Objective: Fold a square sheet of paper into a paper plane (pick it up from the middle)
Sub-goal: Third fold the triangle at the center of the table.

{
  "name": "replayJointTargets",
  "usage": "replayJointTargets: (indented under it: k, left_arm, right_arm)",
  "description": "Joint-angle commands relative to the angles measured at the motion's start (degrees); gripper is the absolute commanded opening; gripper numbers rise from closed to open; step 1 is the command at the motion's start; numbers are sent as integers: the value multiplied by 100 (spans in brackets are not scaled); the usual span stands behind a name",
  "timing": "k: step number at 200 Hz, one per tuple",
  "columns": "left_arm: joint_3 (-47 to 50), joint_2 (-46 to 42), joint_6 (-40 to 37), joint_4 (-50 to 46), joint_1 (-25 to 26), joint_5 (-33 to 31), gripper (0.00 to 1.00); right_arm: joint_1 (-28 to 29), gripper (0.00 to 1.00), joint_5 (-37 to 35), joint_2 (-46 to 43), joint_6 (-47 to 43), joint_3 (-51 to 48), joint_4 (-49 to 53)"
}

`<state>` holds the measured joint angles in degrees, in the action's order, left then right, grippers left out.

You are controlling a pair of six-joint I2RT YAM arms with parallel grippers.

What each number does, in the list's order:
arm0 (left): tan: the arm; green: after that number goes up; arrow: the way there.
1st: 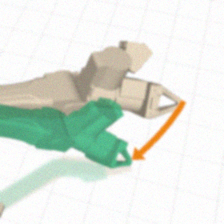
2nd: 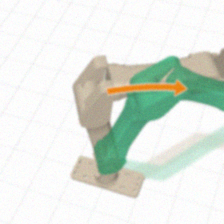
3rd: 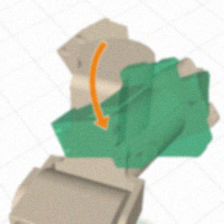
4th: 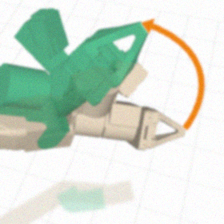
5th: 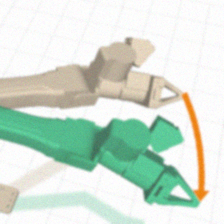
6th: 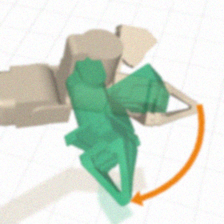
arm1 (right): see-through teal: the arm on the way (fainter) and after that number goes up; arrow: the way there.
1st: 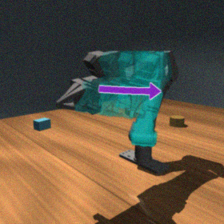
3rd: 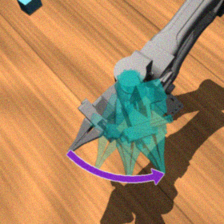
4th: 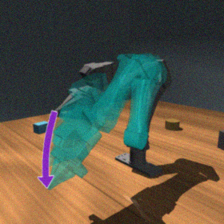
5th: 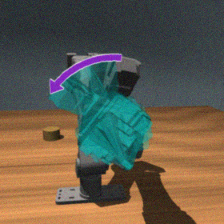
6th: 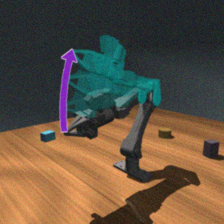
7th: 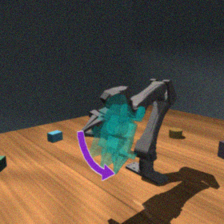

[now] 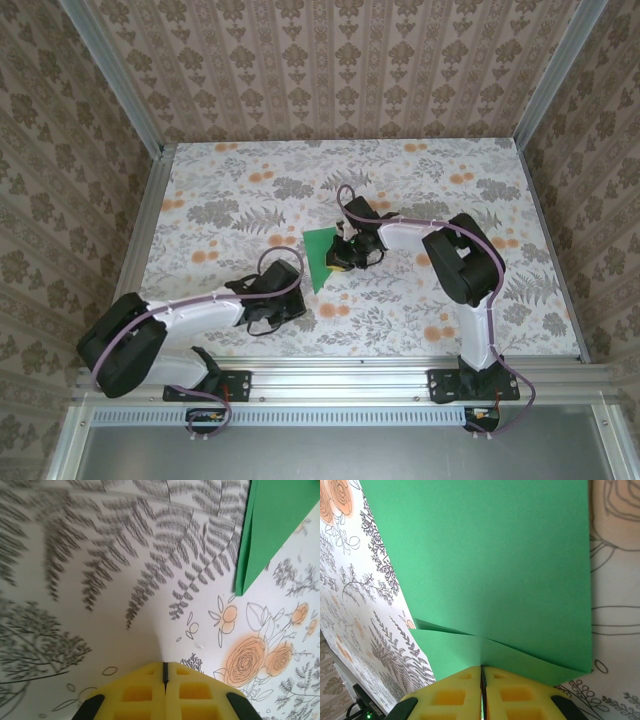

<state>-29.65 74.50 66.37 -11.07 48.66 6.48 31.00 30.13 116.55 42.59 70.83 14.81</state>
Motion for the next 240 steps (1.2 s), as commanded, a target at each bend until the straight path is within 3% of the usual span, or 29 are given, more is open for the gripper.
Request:
replayJointTargets:
  k: [1, 79, 240]
  left_arm:
    - [-454, -250, -319, -196, -169, -159, 0]
    - [-844, 869, -225, 1203, -331, -52, 0]
    - [-999, 1673, -162, 1178, -340, -154, 0]
  right_arm:
    - [-42, 11, -475, 129, 275, -126, 47]
    - [-51, 13, 366, -461, 519, -358, -906]
    - [247, 10, 699, 93, 41, -204, -730]
